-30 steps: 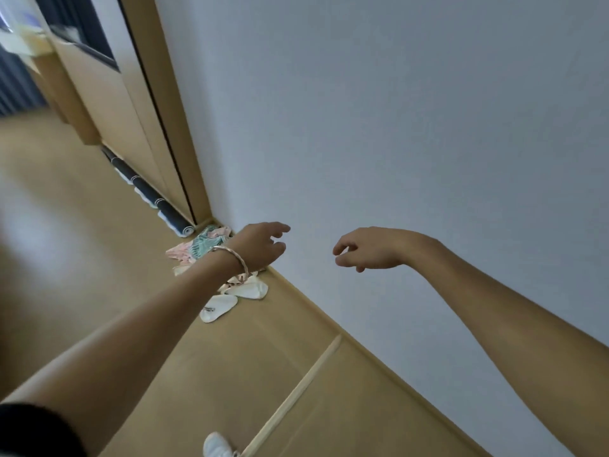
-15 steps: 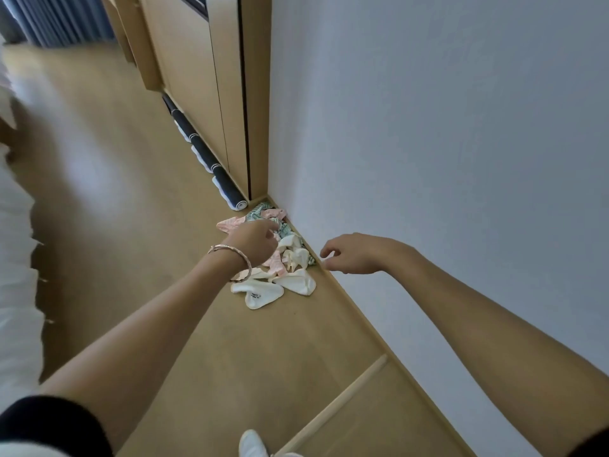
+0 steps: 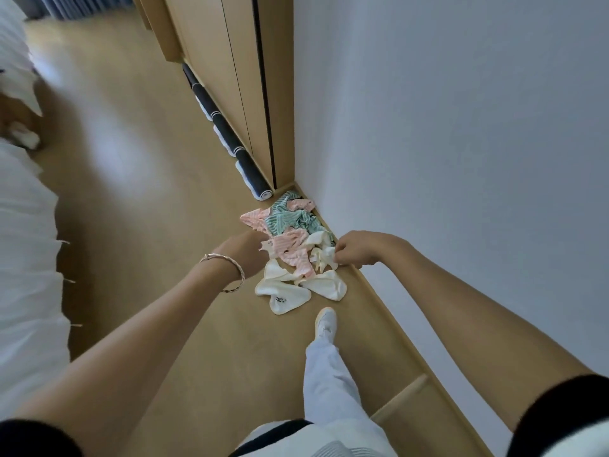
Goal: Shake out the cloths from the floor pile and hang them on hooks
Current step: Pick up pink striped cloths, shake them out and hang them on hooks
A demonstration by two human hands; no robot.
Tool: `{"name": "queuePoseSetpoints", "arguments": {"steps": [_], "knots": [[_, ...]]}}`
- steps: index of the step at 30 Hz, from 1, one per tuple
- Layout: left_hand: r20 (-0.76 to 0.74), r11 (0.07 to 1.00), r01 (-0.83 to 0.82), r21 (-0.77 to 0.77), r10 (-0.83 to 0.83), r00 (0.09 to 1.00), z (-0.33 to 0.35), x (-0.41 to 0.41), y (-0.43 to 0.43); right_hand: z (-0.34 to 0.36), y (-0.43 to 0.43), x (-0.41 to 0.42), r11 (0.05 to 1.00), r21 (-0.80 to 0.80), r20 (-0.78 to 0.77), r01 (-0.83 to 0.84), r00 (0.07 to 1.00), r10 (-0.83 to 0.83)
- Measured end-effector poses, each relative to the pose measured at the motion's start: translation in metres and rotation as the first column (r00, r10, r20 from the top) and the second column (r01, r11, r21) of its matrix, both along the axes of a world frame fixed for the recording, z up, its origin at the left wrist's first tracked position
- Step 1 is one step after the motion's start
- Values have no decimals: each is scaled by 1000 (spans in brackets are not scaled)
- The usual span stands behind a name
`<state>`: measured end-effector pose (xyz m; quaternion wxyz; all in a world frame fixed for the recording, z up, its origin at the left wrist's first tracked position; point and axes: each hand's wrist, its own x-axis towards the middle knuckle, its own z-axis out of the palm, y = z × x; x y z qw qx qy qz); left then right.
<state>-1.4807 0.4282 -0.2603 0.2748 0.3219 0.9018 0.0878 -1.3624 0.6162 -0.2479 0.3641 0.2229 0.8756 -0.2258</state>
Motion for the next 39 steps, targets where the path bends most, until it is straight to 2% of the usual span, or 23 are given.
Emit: {"name": "queuePoseSetpoints", "arguments": {"steps": [6,10,14,20,26,39], "knots": [[49,991,-131,-27,132,990,-50,-79,91,-72,99,-103,997,-74,-60,27,998,-31],[180,986,-123,-114,142,973,-88,-100,131,-110,146,-140,992,-123,56,-39,997,46],[237,977,-133,-165,170,957,-122,-110,150,-149,175,-164,984,-181,82,-7,996,22],[277,960,-127,-250,196,941,-186,-126,173,-208,190,-172,964,-257,149,68,988,-30],[325,969,-79,-233,154,933,-243,-137,195,-271,191,-176,952,-275,231,133,971,-69],[392,961,111,-255,-2,920,-418,-199,177,-444,162,-236,939,-263,239,221,958,-159]]}}
